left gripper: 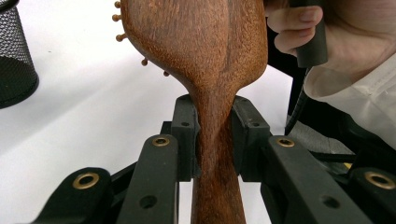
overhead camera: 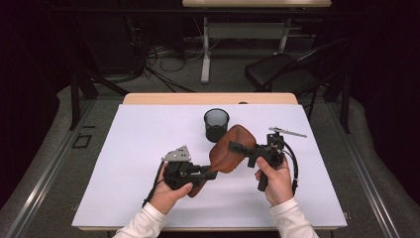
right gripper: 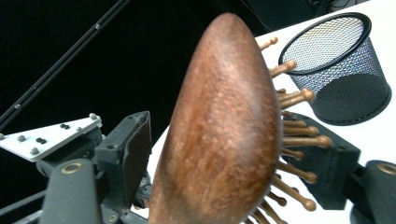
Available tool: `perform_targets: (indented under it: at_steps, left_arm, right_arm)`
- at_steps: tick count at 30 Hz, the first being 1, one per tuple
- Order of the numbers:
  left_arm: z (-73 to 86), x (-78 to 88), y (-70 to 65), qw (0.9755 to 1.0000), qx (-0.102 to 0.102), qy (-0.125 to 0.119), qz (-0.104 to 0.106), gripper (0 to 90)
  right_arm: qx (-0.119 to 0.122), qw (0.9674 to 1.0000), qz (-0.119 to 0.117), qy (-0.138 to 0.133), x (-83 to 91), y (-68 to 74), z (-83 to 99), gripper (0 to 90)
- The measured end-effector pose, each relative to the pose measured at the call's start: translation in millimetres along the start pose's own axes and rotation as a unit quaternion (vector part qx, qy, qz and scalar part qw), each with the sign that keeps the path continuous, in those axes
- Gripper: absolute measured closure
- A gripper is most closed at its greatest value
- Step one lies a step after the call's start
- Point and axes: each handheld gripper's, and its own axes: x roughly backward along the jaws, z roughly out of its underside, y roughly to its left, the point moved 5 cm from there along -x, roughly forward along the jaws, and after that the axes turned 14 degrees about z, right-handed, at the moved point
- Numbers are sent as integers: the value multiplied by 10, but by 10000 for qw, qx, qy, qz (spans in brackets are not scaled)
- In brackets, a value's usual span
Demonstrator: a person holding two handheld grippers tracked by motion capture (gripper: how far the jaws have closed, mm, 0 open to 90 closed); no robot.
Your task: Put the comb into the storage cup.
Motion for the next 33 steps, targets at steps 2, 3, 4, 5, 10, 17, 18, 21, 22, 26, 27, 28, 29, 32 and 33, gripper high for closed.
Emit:
perform_targets:
  at_steps: [2,3,4,5,10,17,18,21,22,26,27,28,29,32,33]
  left_arm:
    - [6,-6,2,10000,-1,-1,4,736]
    - [7,-7,2,10000,-7,1,11,736]
    - [6,-8,0,10000,-10,0,14,736]
    - [6,-8,0,10000,-10,0,14,736]
    - [8,-8,0,10000,-22,10,22,736]
    - [20,-5,15,10000,1,23,20,736]
    - [22,-6,17,10000,6,23,19,736]
    - [31,-11,23,10000,20,32,31,736]
    - [32,-12,25,10000,23,22,53,736]
    - [34,-8,31,10000,15,33,61,736]
    - [34,-8,31,10000,15,33,61,736]
    - [37,-7,33,10000,28,39,74,736]
    - [38,-9,33,10000,29,38,74,736]
    - [39,-9,33,9999,32,42,91,736]
    - [38,-6,34,9999,17,36,103,736]
  right_arm:
    - [7,10000,10,-42,8,-8,-4,298]
    - [-3,10000,6,-52,11,-10,-5,300]
    - [-1,10000,2,-47,12,-14,-4,307]
    - [-1,10000,2,-47,12,-14,-4,307]
    - [2,10000,-20,13,-6,-5,10,327]
    - [-75,9999,-39,79,-18,-14,10,329]
    - [-98,9999,-48,109,-18,-16,10,329]
    - [-127,9997,-11,196,-15,-23,8,320]
    - [-119,9997,-12,228,-15,-20,7,321]
    - [-58,9994,-17,343,-9,-21,6,328]
    - [-47,9994,-11,349,-7,-22,3,328]
    - [-47,9993,-23,374,-4,-22,1,327]
    - [-56,9992,-27,386,-3,-23,-2,328]
    - [-62,9990,-34,436,4,-29,-8,353]
    - [-73,9990,-48,428,5,-35,-11,362]
